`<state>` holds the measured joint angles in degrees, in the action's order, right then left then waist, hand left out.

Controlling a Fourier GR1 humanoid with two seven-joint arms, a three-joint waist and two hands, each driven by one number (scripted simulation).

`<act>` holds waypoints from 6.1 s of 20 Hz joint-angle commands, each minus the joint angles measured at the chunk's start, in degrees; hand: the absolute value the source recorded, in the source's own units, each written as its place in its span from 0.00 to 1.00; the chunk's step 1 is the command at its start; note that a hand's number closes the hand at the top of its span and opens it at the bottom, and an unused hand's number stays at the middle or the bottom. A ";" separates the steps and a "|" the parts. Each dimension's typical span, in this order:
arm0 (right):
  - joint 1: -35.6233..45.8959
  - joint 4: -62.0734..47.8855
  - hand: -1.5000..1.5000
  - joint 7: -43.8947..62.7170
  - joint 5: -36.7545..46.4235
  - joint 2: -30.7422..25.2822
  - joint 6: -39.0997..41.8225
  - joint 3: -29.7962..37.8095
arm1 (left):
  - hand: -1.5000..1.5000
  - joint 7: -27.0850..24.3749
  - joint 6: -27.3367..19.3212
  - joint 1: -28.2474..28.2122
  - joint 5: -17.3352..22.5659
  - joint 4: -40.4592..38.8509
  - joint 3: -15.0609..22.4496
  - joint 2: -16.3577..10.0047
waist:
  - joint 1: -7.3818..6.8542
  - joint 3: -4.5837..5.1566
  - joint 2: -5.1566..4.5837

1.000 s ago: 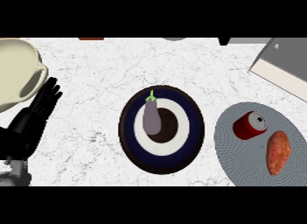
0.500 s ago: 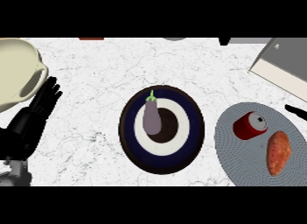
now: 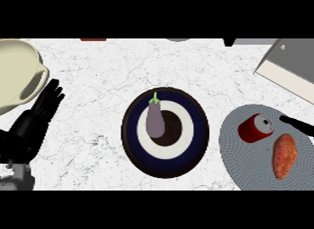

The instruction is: Pick the sweet potato from the placemat and place it in the tiered shelf

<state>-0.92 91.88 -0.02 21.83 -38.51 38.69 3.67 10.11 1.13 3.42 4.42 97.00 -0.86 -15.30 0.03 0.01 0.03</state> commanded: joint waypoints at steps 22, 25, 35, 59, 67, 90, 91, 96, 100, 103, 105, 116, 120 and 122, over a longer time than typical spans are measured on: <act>3.63 -14.06 0.00 -7.29 19.97 2.48 -0.12 0.16 | 0.50 5.81 3.58 1.51 -0.81 4.41 -4.43 2.51 | -0.13 -0.02 -0.01; 4.67 -20.04 0.00 -11.49 22.70 3.20 -3.37 -1.36 | 0.50 2.59 1.56 -1.51 -4.85 3.77 -0.27 6.46 | -0.30 -0.04 -0.05; 4.04 -25.91 0.00 -13.10 27.25 9.93 -9.32 -3.87 | 0.50 0.86 4.23 1.49 -3.69 -0.63 -4.13 4.32 | -0.32 -0.04 -0.09; 6.92 -23.05 1.00 -26.11 18.83 10.07 -25.53 11.10 | 0.50 0.22 3.94 -1.61 -6.01 0.72 -2.82 5.69 | 0.67 0.05 0.27; 18.37 -19.55 1.00 13.01 26.39 27.09 -46.13 17.03 | 0.50 0.74 5.80 0.51 -4.05 0.10 -3.61 4.51 | -1.52 0.66 0.29; 67.99 -31.52 1.00 63.17 67.97 31.26 -52.98 13.67 | 0.50 -3.55 5.33 1.31 -6.01 -3.81 -3.68 5.49 | -1.15 0.03 -0.34; 66.77 -33.80 1.00 60.93 66.88 30.01 -55.52 14.60 | 0.50 -3.11 6.71 1.59 -4.70 -4.84 -4.48 4.67 | -1.05 0.02 -0.36; 71.15 -30.47 1.00 55.43 58.13 29.26 -66.84 20.67 | 0.50 0.07 3.48 2.71 -6.35 -0.83 -2.13 7.47 | -1.89 -0.19 -0.63; 70.87 -27.76 1.00 47.31 46.97 29.34 -77.23 24.95 | 0.50 0.05 4.84 2.66 -5.58 -1.78 -3.09 6.08 | -2.00 -0.21 -0.93; 68.56 -31.60 1.00 39.68 40.41 28.22 -82.55 26.39 | 0.50 1.37 5.13 2.46 -4.99 0.33 -2.99 6.04 | -1.92 -0.14 -0.68; 62.01 -41.66 1.00 43.68 60.46 21.04 -64.82 19.87 | 0.50 -0.37 4.18 2.59 -5.94 -0.32 -4.46 5.05 | 0.89 0.97 -1.50; 73.75 -59.00 1.00 43.38 73.01 6.90 -52.13 13.50 | 0.50 -0.09 5.31 4.13 -4.92 -2.96 -4.38 5.48 | -1.81 0.03 -0.79; 74.40 -62.36 1.00 37.20 72.54 4.80 -56.98 12.94 | 0.50 0.97 4.93 2.34 -5.46 0.25 -4.13 5.44 | -1.88 -0.02 -0.63; 77.12 -62.92 1.00 32.72 68.91 3.98 -57.62 15.09 | 0.50 0.63 6.81 2.88 -3.23 -0.66 -5.55 4.40 | -1.92 -0.02 -0.64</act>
<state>73.72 31.80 38.50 93.24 -32.47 -16.51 17.43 10.40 6.97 5.58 -0.30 96.50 -5.10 -10.08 -1.84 0.03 -0.63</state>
